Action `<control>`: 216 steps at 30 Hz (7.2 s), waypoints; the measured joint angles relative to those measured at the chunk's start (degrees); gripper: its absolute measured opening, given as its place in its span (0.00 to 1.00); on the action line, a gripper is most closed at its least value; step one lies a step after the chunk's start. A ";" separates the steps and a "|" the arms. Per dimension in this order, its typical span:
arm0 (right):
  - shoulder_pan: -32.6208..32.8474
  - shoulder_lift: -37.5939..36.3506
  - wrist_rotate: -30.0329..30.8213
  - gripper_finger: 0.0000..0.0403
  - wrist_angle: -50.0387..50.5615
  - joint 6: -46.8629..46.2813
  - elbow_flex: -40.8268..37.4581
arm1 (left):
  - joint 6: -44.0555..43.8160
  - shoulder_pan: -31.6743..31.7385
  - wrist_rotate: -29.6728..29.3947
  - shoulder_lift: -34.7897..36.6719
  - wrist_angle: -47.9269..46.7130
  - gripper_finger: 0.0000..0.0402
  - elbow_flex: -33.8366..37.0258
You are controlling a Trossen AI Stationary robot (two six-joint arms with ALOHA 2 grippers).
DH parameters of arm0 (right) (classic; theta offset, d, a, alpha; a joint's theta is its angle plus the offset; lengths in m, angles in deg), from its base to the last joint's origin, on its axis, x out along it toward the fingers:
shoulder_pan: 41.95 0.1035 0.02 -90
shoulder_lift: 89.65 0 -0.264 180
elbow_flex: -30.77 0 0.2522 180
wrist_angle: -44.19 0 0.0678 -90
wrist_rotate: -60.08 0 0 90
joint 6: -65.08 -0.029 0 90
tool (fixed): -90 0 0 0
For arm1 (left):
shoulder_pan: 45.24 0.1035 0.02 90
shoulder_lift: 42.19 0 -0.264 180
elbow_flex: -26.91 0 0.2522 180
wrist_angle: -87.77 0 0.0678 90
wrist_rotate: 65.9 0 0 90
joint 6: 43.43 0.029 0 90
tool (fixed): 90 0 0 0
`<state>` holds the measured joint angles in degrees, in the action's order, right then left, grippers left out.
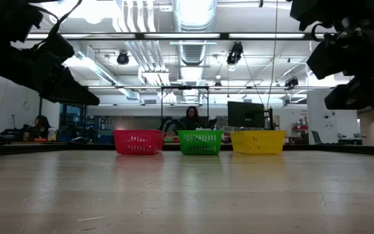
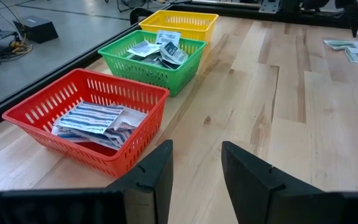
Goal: Pick & Place First Aid Supplies
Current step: Put the green bandage into the yellow basket
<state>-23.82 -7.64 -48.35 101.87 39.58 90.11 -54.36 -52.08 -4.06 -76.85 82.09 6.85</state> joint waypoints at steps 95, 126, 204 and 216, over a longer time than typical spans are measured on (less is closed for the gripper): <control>1.62 4.50 30.56 0.32 -1.71 -9.89 -1.37 | -0.97 -0.02 0.02 -0.01 0.02 0.33 -0.01; 1.68 4.33 25.66 0.45 -5.93 -8.54 -5.27 | -0.79 -0.01 0.02 -0.01 -0.15 0.33 0.00; -3.66 -5.84 20.81 0.02 -4.44 -16.41 -5.73 | -1.02 0.00 -0.02 -0.01 -0.37 0.33 0.01; -16.29 -20.92 22.08 0.02 -20.38 -7.23 -4.68 | -1.06 -0.01 -0.02 0.01 0.08 0.33 -0.01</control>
<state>-40.11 -28.55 -26.27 81.49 32.35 85.43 -55.42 -52.08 -4.08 -76.84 82.16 6.85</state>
